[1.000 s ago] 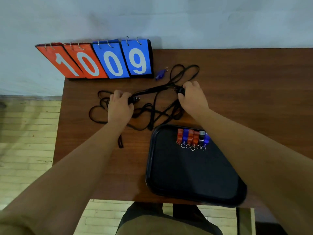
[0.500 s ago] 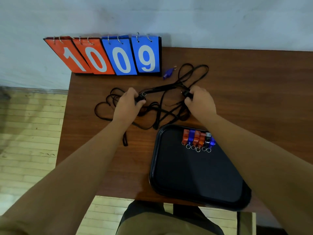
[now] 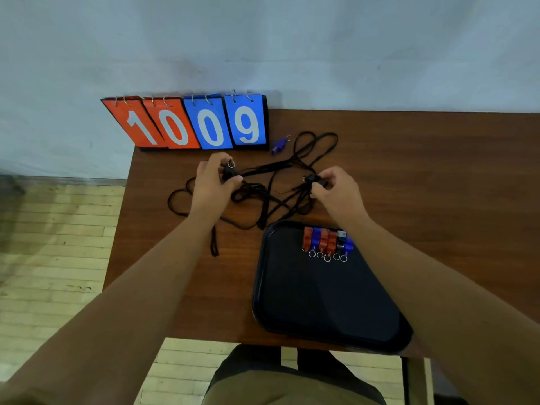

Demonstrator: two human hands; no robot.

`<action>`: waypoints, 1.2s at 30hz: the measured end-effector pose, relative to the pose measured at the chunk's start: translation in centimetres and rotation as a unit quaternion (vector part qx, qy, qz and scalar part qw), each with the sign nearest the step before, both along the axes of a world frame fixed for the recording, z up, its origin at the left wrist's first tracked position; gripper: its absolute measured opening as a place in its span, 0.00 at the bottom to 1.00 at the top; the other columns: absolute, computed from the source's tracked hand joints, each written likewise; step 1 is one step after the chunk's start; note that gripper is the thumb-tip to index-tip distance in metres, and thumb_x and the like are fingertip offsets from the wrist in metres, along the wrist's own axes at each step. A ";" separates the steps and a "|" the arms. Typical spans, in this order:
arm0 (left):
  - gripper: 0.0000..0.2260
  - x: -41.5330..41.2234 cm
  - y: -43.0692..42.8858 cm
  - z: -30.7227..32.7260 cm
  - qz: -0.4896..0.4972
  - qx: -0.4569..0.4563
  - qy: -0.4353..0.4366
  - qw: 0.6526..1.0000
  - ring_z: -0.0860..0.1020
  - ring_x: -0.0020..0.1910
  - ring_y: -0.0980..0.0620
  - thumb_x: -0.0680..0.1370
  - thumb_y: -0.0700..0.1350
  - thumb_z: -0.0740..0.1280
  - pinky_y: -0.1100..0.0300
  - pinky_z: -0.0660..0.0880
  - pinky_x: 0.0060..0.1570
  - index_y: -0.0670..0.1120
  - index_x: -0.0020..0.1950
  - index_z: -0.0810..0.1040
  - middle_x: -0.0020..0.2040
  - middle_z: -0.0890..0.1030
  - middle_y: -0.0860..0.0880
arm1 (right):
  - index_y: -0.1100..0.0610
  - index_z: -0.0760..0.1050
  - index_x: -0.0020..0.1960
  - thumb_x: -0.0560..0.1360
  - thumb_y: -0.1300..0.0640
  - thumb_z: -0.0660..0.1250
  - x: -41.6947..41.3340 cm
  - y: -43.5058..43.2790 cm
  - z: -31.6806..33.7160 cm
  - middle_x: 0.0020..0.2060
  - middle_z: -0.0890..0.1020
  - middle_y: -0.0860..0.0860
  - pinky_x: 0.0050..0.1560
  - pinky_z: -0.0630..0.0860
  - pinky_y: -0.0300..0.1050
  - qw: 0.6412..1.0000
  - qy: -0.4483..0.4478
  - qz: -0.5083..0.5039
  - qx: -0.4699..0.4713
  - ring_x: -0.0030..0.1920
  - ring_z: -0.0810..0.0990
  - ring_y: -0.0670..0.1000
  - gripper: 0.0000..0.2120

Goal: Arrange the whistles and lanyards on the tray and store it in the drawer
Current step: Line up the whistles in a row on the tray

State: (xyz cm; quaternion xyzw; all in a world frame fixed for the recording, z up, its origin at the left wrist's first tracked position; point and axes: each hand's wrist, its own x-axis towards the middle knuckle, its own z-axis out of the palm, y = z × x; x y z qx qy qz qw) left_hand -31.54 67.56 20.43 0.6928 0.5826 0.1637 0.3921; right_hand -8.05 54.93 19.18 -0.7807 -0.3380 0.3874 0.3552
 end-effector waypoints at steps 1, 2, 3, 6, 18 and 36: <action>0.16 0.0 -0.1 0.4 0.005 0.006 -0.003 1.000 0.75 0.50 0.60 0.78 0.44 0.72 0.72 0.69 0.43 0.54 0.62 0.73 0.61 0.72 0.50 | 0.52 0.76 0.54 0.77 0.55 0.69 -0.1 -0.3 0.2 0.48 0.81 0.47 0.42 0.77 0.37 1.000 -0.004 0.000 0.004 0.46 0.82 0.46 0.08; 0.15 0.0 -0.1 0.7 0.008 0.010 -0.008 1.000 0.75 0.50 0.60 0.78 0.44 0.71 0.71 0.70 0.44 0.55 0.62 0.72 0.60 0.73 0.51 | 0.52 0.76 0.55 0.77 0.55 0.69 -0.2 -0.5 0.5 0.48 0.81 0.47 0.41 0.75 0.34 1.000 -0.007 -0.001 0.009 0.45 0.81 0.45 0.08; 0.14 -0.1 -0.3 1.1 0.012 0.012 -0.017 1.000 0.76 0.51 0.59 0.78 0.45 0.71 0.70 0.71 0.46 0.55 0.61 0.72 0.59 0.75 0.52 | 0.53 0.76 0.55 0.77 0.55 0.69 -0.4 -0.8 0.7 0.47 0.81 0.46 0.40 0.73 0.31 1.000 -0.010 -0.004 0.016 0.45 0.80 0.43 0.08; 0.11 0.0 -1.5 1.7 0.018 -0.013 -0.054 0.998 0.79 0.52 0.58 0.79 0.46 0.70 0.65 0.73 0.47 0.55 0.59 0.72 0.52 0.79 0.55 | 0.54 0.77 0.53 0.77 0.56 0.69 -0.8 -1.7 1.5 0.45 0.81 0.46 0.41 0.72 0.31 0.999 -0.009 -0.017 0.039 0.43 0.79 0.42 0.05; 0.12 1.7 -9.6 -1.0 -0.020 -0.133 -0.084 0.987 0.78 0.45 0.58 0.75 0.47 0.75 0.72 0.74 0.40 0.45 0.54 0.77 0.48 0.79 0.51 | 0.55 0.77 0.62 0.82 0.53 0.64 -0.4 -10.7 1.6 0.52 0.81 0.48 0.47 0.73 0.37 0.997 -0.026 -0.065 0.007 0.52 0.79 0.48 0.11; 0.10 3.8 -13.4 -6.2 -0.008 -0.140 0.037 0.989 0.78 0.49 0.54 0.77 0.45 0.71 0.64 0.71 0.43 0.46 0.58 0.79 0.53 0.81 0.50 | 0.59 0.65 0.76 0.82 0.54 0.64 3.8 -17.1 -4.4 0.68 0.75 0.57 0.47 0.76 0.48 0.966 -0.095 -0.079 -0.229 0.54 0.80 0.57 0.24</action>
